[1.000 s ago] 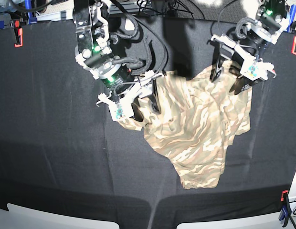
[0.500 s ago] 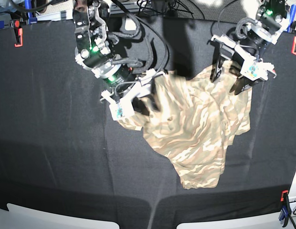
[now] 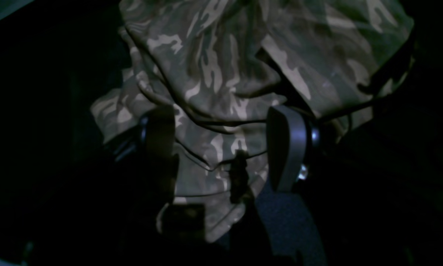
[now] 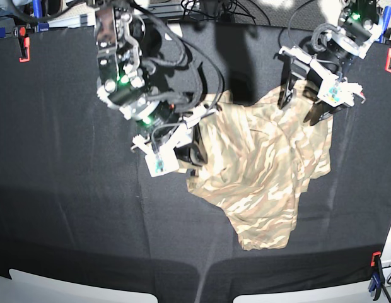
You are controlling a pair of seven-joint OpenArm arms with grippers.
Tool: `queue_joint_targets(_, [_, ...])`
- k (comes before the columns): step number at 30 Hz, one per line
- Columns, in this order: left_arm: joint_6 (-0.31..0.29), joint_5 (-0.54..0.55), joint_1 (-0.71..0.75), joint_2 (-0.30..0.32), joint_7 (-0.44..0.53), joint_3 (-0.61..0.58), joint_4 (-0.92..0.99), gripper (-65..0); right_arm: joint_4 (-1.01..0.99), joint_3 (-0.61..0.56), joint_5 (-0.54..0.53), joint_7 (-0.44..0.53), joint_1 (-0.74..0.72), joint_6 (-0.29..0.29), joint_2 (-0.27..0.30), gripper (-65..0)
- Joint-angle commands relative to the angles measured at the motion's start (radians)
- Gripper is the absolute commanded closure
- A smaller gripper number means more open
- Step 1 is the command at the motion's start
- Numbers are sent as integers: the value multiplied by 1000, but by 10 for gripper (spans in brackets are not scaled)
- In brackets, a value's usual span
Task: Layout the t-shirt on the table in an organized manner, then fold the t-shirt properly
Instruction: 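Pull the right gripper's shirt edge away from the left gripper, spreading it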
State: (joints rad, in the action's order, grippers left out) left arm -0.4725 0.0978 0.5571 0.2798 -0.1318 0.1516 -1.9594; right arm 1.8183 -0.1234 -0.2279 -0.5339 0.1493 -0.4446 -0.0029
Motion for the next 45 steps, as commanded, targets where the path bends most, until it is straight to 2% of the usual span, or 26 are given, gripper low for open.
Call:
queue_joint_targets(1, [4,12,2,6,27,5,-18,-365,19,2,-9,23,-16,-8,-4,0])
queue_joint_targets(5, [4,12,2,6,27,5,-18,-365,40,56,42,23,-22,-8,-2,0])
queue_joint_targets(9, [4,12,2,6,27,5,-18,-365,54,178,63,25,-53,-8,7,0])
queue_joint_targets(13, [4,12,2,6,27,5,-18,-365,54,271,56,24,-106,-8,75,0])
queue_joint_targets(17, [4,12,2,6,27,5,-18,-365,54,309,53,0,-148,-7,160,0])
queue_joint_targets(19, [4,12,2,6,27,5,-18,-365,54,306,9,-48,-162,-7,190,0])
queue_joint_targets(22, [4,12,2,6,27,5,-18,-365,54,306,-120,-154,-168,-8,193,0])
queue_joint_targets(24, [4,12,2,6,27,5,-18,-365,54,303,-212,-213,-168,-23,186,0])
queue_joint_targets(26, [4,12,2,5,27,5,-18,-365,54,303,-304,-276,-169,-101,174,0])
queue_joint_targets(27, [4,12,2,5,27,5,-18,-365,54,299,-350,-315,-169,-148,167,-43])
queue_joint_targets(29, [4,12,2,5,27,5,-18,-365,54,299,-417,-389,-168,-217,143,-239])
queue_joint_targets(31, [4,12,2,5,27,5,-18,-365,54,299,-438,-430,-168,-232,108,-371])
queue_joint_targets(32, [4,12,2,5,27,5,-18,-365,54,299,-432,-441,-167,-233,87,-393])
queue_joint_targets(37, [4,12,2,6,27,5,-18,-365,53,299,-425,-443,-166,-233,-7,-392])
queue_joint_targets(40, [4,12,2,6,27,5,-18,-365,53,299,-358,-443,-165,-233,-45,-392])
queue_joint_targets(45, [4,12,2,6,27,5,-18,-365,53,298,-269,-443,-165,-232,-58,-392])
